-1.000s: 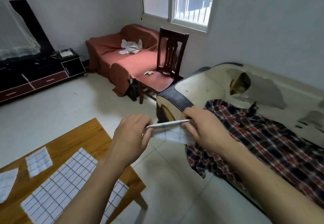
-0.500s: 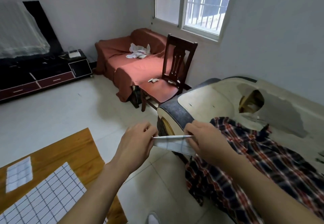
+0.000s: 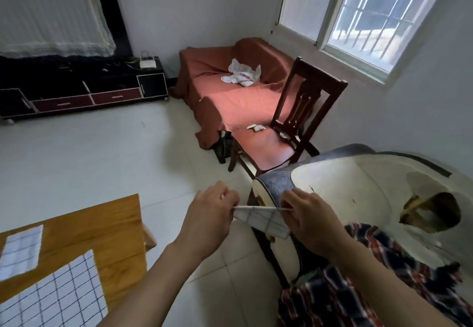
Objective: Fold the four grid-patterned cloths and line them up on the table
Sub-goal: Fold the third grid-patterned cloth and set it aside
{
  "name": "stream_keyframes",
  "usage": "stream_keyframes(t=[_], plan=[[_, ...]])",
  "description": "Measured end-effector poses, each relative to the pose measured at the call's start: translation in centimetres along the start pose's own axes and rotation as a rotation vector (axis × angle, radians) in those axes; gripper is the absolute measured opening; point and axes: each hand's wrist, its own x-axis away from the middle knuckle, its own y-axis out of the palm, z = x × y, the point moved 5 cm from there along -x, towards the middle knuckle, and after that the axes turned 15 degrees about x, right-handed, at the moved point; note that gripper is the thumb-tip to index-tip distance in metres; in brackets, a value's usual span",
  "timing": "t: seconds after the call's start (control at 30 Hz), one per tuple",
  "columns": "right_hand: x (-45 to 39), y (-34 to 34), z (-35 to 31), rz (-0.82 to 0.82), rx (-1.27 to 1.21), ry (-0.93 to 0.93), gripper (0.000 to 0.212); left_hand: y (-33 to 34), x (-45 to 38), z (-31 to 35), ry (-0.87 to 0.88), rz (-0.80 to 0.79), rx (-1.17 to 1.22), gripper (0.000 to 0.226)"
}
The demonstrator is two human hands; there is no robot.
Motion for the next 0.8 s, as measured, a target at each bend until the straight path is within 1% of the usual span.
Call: stream_keyframes(t=[0.13,0.2,0.27,0.37,0.43,0.47,0.53,0.6,0.73,0.8], plan=[[-7.2,3.4,1.5,-0.038,-0.071,-0.125,0.010,1.0,-3.4,-4.5,-0.098,-0.027,-0.096,0.024],[-11.2,4.7,2.0,-0.017,-0.109,-0.191,0.009,0.7,-5.0,-6.1,-0.164,0.001,-0.136,0.020],[-14.9,5.6,2.2,-0.009,-0.152,-0.255,0.014,0.3,-6.3,-7.2,-0.245,0.027,-0.172,0.017],[-20.2,6.4,1.6,-0.023,-0.198,-0.356,0.021,-0.9,-7.5,-9.1,-0.378,0.062,-0.234,0.023],[-23.2,6.5,0.1,-0.046,-0.235,-0.472,0.023,-2.1,-7.4,-10.2,-0.470,0.111,-0.278,0.030],[-24.6,6.6,-0.9,-0.061,-0.254,-0.538,0.023,-2.7,-7.1,-10.8,-0.525,0.141,-0.284,0.029],[-27.0,7.2,-3.2,-0.101,-0.263,-0.655,0.020,-3.8,-6.3,-11.6,-0.625,0.189,-0.295,0.020],[-28.9,7.9,-5.6,-0.133,-0.261,-0.736,0.018,-4.7,-5.0,-12.7,-0.708,0.239,-0.309,0.018],[-32.7,9.4,-11.0,-0.157,-0.221,-0.886,0.011,-6.3,-3.2,-15.8,-0.847,0.308,-0.299,0.025],[-34.8,10.0,-14.0,-0.158,-0.196,-0.944,0.011,-7.5,-2.6,-17.7,-0.883,0.355,-0.310,0.029]])
